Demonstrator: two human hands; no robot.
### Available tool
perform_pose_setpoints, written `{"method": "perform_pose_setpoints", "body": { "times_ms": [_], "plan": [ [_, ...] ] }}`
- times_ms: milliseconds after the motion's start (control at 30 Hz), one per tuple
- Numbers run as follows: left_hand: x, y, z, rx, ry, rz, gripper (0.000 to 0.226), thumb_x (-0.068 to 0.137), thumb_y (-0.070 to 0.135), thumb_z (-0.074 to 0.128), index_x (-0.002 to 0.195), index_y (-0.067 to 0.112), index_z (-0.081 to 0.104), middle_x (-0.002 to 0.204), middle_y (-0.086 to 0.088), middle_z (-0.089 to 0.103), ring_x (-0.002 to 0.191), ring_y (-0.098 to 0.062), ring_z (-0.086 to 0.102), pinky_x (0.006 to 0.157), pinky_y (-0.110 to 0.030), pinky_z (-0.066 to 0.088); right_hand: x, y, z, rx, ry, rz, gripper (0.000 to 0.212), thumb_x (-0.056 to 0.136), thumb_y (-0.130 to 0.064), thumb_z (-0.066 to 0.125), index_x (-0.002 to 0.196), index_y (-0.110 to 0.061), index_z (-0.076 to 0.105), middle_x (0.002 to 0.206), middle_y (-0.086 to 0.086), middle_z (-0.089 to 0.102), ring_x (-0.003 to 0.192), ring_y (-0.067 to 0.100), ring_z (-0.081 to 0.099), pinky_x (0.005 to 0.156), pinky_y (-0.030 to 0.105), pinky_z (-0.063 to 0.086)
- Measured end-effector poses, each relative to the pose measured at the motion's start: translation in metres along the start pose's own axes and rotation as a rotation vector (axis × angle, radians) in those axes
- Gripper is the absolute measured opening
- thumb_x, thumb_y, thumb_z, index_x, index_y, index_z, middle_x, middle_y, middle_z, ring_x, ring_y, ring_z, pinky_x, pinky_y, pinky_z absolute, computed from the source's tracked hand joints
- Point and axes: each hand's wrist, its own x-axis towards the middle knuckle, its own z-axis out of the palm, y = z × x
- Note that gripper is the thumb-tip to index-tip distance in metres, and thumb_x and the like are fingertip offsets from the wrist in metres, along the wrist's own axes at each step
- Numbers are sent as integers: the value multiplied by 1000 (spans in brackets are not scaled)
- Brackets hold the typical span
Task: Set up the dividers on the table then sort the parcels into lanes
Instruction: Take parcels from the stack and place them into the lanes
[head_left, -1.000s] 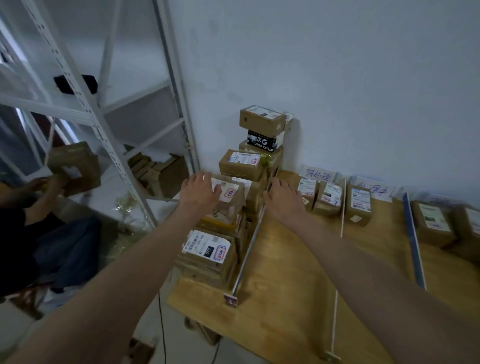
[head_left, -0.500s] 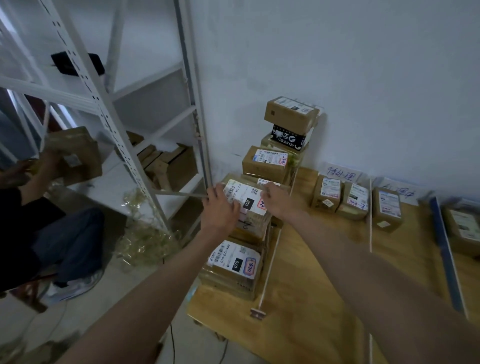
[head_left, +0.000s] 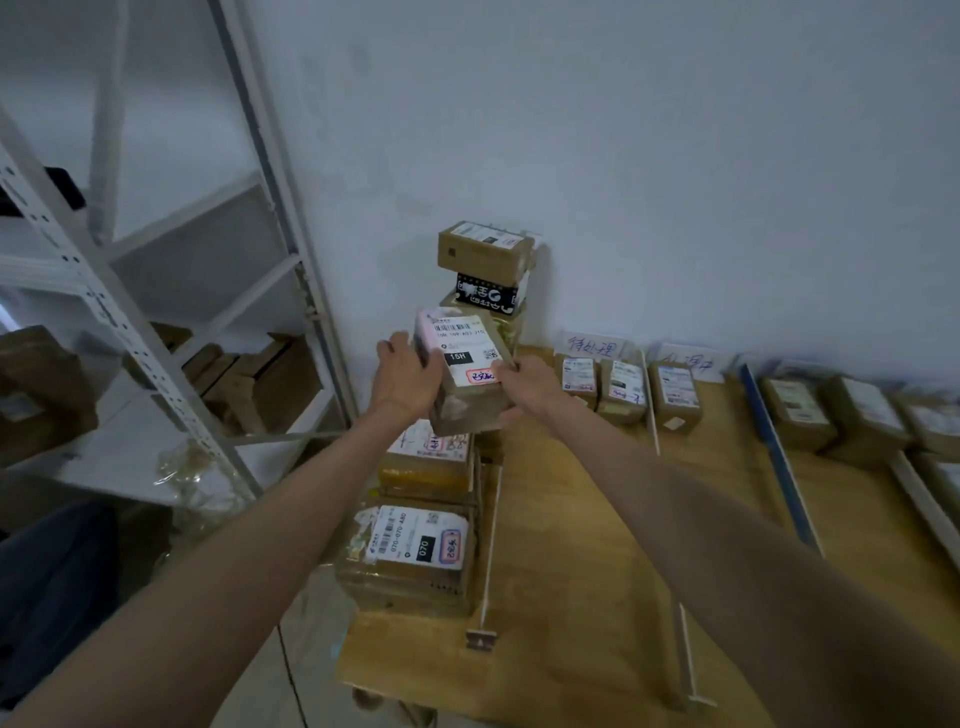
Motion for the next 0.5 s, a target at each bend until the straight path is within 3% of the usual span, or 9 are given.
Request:
{"method": "perform_pose_setpoints", "body": {
  "times_ms": [100,133,200,267,400,500],
  "plan": [
    [2,18,18,-40,-162,114,51,100,42,41,143,15,40,138,-8,52,111,-24,59,91,-39,54,-10,10,-21,-15,67,52,40,102,-30,46,131,-3,52,134,12,55,98,29,66,51,23,58],
    [1,25,25,-55,-195,139,48,100,42,40,139,15,44,135,-7,56,104,-21,61,80,-33,56,-15,15,-28,-23,94,68,38,101,-30,47,129,-4,53,131,11,56,97,28,65,55,27,60],
    [-4,38,39,-24,-252,182,39,103,35,39,133,12,50,129,-1,60,97,-16,58,65,-18,44,-24,26,-42,-31,155,95,32,100,-26,46,120,-3,55,122,11,59,98,28,61,73,39,62],
    [-13,51,51,16,-311,261,36,106,30,36,133,12,52,126,-3,61,98,-17,56,69,-18,39,-35,37,-56,-61,227,122,31,100,-21,45,116,3,58,118,17,62,103,32,61,83,40,55],
    [-24,68,78,96,-419,421,40,106,32,31,132,12,55,131,-9,60,105,-20,57,83,-30,46,-57,66,-87,-51,316,210,35,100,-19,44,120,6,57,114,20,63,101,34,61,77,36,47],
    [-31,76,101,262,-439,515,45,104,36,27,123,10,58,130,-13,58,114,-29,55,94,-41,47,-78,89,-110,-37,346,280,38,99,-22,43,122,5,57,123,25,60,114,40,58,92,42,50]
  ]
}}
